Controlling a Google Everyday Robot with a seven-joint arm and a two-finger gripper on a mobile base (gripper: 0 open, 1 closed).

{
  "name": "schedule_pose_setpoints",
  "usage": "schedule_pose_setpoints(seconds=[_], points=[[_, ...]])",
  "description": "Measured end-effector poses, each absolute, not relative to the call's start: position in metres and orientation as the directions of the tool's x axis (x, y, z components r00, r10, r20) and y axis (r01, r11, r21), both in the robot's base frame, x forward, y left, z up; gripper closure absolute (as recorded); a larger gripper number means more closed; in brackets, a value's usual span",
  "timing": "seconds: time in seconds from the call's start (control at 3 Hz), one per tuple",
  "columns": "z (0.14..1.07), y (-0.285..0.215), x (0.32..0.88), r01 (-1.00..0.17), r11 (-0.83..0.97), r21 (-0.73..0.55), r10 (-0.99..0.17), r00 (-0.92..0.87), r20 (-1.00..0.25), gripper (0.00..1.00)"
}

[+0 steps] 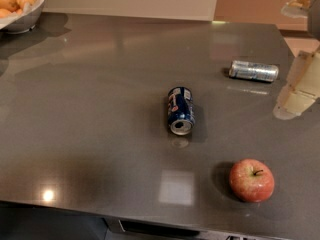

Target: Place pepsi can upright

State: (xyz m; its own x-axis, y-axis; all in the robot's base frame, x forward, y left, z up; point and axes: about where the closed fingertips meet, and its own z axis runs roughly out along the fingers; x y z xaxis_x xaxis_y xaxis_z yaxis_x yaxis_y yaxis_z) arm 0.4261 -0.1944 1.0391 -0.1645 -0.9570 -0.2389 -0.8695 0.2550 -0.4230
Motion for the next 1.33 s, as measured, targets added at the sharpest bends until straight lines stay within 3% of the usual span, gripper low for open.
schedule_pose_setpoints(seconds=[0.67, 1.33], points=[[1.044, -0.187, 0.43, -0.882, 0.22, -0.416, -0.963, -0.128, -0.237, 0.0], [1.024, -0.14, 0.457, -0.926, -0.012, -0.378, -0.95, 0.128, -0.285, 0.0]])
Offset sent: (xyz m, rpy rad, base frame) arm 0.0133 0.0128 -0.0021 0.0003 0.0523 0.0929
